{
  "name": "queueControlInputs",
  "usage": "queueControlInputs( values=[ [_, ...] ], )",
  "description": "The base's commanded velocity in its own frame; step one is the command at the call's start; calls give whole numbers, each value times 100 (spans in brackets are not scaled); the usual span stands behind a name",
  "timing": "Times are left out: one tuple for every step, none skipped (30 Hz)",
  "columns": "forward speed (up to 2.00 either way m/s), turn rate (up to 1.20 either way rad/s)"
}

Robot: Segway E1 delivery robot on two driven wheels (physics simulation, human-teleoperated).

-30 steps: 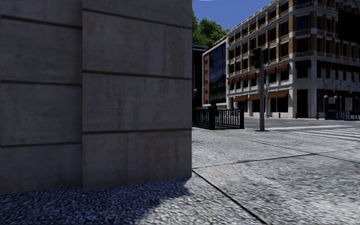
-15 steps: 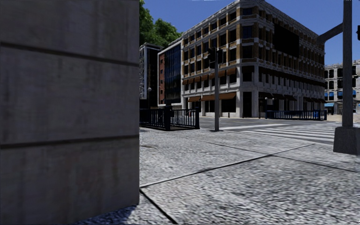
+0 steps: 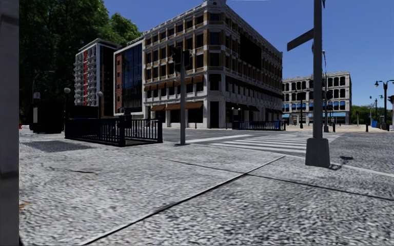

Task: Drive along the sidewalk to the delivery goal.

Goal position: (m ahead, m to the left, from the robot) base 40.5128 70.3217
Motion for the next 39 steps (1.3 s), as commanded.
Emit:
queueControlInputs(
  values=[
    [132, -8],
    [132, -8],
    [133, 0],
    [133, 0],
    [133, 0],
    [133, 0],
    [133, 0],
    [133, 0],
    [133, 0],
    [133, 0],
    [133, 0],
    [138, 0],
    [160, 14],
    [200, 32],
    [200, 41],
    [200, 41],
    [200, 51],
    [200, 55],
    [200, 56],
    [200, 56],
    [200, 57],
    [200, 58],
    [200, 59],
    [200, 68],
    [200, 68],
    [200, 74],
    [200, 76],
    [200, 77],
    [200, 77],
    [200, 77],
    [200, 77],
    [200, 77],
    [200, 77],
    [200, 77],
    [200, 77],
    [200, 77],
    [200, 77],
    [200, 77],
    [200, 77]
  ],
)
